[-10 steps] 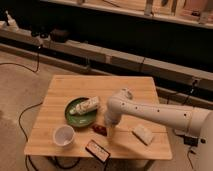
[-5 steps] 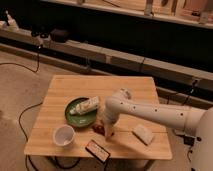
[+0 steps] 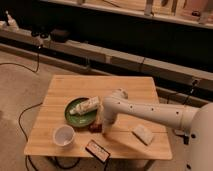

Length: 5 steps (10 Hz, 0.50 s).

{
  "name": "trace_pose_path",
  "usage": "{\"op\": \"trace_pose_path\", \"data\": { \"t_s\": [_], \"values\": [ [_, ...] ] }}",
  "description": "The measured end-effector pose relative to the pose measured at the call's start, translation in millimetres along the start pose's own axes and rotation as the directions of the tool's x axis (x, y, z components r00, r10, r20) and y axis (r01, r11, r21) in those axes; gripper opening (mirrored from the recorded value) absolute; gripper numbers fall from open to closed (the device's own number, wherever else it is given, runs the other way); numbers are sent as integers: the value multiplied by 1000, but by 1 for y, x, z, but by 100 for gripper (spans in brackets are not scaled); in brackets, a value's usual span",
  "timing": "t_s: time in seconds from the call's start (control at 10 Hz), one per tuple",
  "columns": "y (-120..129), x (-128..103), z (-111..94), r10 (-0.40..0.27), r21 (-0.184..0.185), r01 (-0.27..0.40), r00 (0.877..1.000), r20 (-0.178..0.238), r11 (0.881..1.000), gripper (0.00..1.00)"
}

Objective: Place the pepper on the white sponge

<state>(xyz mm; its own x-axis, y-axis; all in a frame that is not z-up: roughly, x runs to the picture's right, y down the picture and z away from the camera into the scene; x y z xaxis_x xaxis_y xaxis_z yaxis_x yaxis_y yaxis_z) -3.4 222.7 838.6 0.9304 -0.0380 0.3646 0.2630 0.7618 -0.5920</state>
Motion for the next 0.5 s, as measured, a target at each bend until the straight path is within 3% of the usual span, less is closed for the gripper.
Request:
{"op": "trace_pose_path", "data": {
  "t_s": [0.3, 0.5],
  "values": [
    [-7, 16, -18, 17, 23, -17, 1000, -23, 1000, 30],
    [-11, 51, -46, 93, 67, -91, 995, -29, 994, 30]
  ]
}}
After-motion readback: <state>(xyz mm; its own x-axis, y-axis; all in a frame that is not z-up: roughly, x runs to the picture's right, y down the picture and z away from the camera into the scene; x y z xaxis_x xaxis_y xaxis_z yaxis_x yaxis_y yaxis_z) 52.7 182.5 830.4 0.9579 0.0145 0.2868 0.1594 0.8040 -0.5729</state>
